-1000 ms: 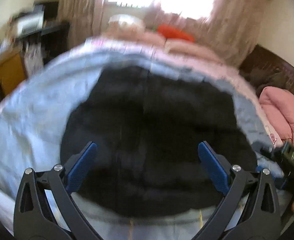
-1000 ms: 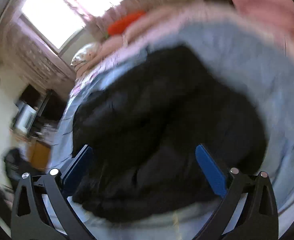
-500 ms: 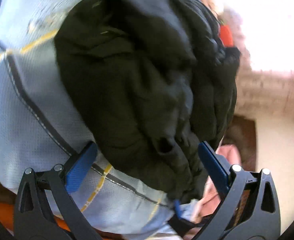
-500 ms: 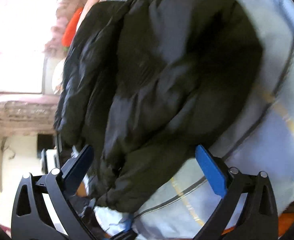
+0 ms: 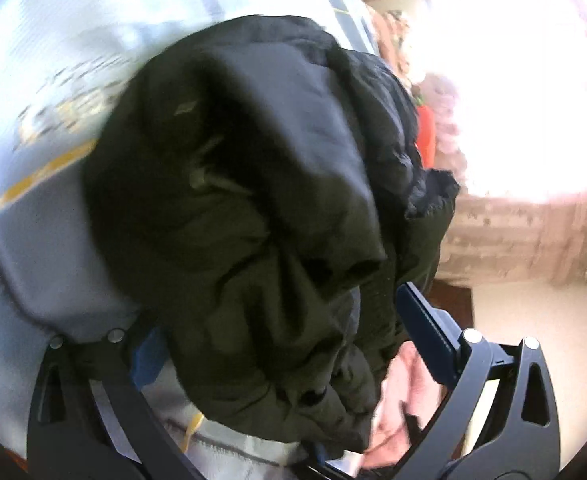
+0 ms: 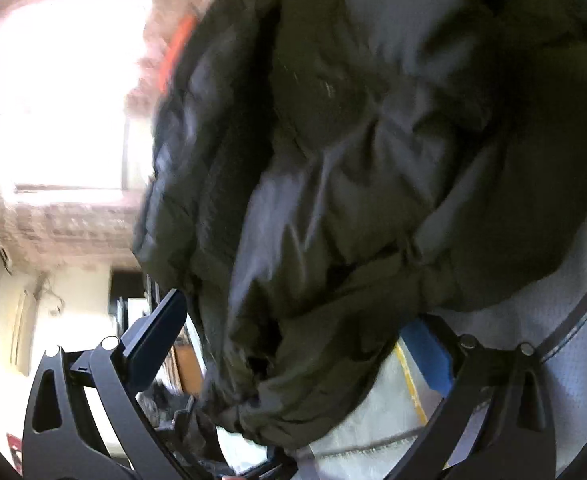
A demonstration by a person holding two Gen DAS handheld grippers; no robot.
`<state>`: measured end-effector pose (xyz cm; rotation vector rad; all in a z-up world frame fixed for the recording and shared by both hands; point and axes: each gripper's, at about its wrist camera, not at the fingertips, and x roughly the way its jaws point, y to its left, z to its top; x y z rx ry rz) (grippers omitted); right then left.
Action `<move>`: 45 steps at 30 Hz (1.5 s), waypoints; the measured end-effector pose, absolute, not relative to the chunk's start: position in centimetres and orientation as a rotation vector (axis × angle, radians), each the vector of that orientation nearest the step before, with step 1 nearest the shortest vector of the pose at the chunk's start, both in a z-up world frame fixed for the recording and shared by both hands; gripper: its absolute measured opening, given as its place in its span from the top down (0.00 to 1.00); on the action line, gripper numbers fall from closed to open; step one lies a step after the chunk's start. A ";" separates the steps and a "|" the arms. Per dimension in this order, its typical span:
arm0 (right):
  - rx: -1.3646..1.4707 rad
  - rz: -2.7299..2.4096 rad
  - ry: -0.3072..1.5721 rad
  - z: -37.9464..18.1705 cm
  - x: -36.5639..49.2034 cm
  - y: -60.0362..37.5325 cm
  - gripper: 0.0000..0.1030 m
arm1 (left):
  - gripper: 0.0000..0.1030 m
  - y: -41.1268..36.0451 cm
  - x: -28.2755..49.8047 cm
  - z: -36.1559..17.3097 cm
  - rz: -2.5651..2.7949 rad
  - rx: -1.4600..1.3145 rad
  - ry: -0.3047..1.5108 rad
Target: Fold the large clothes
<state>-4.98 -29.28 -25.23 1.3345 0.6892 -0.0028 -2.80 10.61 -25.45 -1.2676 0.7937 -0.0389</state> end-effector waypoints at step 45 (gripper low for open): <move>0.969 -0.198 0.800 -25.2 0.3 -24.5 0.09 | 0.19 6.6 2.4 -26.2 -0.024 -0.934 0.898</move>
